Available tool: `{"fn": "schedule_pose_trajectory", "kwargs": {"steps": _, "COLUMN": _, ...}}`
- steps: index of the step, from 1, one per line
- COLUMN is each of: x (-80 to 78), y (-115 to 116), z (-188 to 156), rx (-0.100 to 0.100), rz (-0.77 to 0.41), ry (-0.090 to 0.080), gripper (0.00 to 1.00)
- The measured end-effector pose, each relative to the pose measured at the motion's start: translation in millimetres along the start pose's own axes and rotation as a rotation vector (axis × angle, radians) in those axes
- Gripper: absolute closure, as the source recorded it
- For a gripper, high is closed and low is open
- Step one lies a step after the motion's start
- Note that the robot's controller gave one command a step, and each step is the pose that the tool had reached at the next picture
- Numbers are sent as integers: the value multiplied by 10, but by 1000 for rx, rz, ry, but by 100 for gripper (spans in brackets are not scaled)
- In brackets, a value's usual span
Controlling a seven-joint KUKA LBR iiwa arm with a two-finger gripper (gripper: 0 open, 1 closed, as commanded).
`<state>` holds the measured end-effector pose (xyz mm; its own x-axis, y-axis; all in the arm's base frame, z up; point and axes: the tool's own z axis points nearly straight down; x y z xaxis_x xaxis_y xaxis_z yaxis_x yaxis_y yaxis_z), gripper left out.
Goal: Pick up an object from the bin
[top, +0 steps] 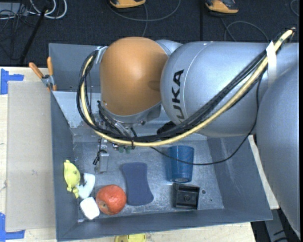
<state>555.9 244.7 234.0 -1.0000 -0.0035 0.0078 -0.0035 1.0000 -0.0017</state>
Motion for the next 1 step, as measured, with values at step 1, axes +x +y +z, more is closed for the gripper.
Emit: {"fn": "schedule_pose_trajectory", "kwargs": {"steps": 1, "x": -17, "y": -14, "z": -49, "rx": -2, "rz": 5, "ry": -8, "gripper": 0}}
